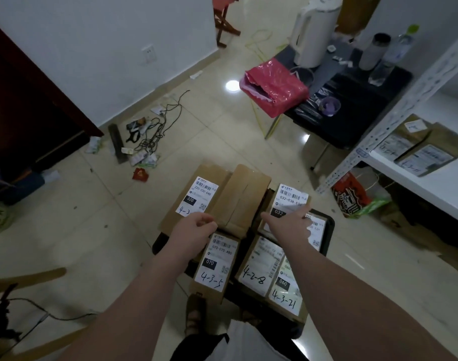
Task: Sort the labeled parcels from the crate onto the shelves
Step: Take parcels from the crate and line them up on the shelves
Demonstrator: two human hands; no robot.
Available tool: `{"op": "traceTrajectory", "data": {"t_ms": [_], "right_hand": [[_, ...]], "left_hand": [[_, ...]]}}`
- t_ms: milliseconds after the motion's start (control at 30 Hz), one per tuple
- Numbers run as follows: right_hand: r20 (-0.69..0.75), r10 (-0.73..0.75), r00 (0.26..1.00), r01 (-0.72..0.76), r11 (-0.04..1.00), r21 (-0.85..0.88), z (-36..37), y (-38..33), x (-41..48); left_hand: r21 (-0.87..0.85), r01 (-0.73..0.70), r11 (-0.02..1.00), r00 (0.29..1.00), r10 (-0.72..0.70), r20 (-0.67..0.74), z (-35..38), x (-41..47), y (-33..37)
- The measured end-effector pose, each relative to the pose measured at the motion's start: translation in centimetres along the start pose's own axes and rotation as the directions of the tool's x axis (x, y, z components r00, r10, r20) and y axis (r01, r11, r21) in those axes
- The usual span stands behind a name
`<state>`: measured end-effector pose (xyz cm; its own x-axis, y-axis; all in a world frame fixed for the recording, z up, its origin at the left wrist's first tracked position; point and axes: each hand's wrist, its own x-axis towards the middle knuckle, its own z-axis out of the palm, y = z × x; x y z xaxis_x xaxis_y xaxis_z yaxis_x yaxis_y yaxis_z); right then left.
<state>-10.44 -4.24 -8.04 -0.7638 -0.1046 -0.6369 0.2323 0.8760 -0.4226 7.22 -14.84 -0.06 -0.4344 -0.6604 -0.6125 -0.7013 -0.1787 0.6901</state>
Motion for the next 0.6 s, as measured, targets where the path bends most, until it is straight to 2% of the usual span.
{"op": "traceTrajectory", "data": {"t_ms": [167, 367, 467, 600], "right_hand": [[-0.064, 0.053, 0.996, -0.056, 0.997, -0.046, 1.0, -0.5, -0.2], [-0.173, 0.117, 0.978, -0.098, 0.989, 0.114, -0.4, 0.3, -1.9], [-0.255, 0.094, 0.962, -0.021, 0.961, 0.274, -1.8, 0.6, -3.9], [-0.310, -0.009, 0.951, 0.166, 0.858, 0.486, -3.7, 0.2, -7.6]], "left_hand": [[0.077, 0.003, 0.997, 0.996, -0.010, 0.092, -0.4, 1.7, -0.3], [0.146, -0.070, 0.987, 0.983, 0.043, 0.181, -1.8, 3.5, 0.5], [0.161, -0.145, 0.976, 0.965, 0.103, 0.243, -1.8, 3.7, 1.8], [0.153, -0.220, 0.964, 0.906, 0.143, 0.399, -1.1, 2.8, 4.2]]}}
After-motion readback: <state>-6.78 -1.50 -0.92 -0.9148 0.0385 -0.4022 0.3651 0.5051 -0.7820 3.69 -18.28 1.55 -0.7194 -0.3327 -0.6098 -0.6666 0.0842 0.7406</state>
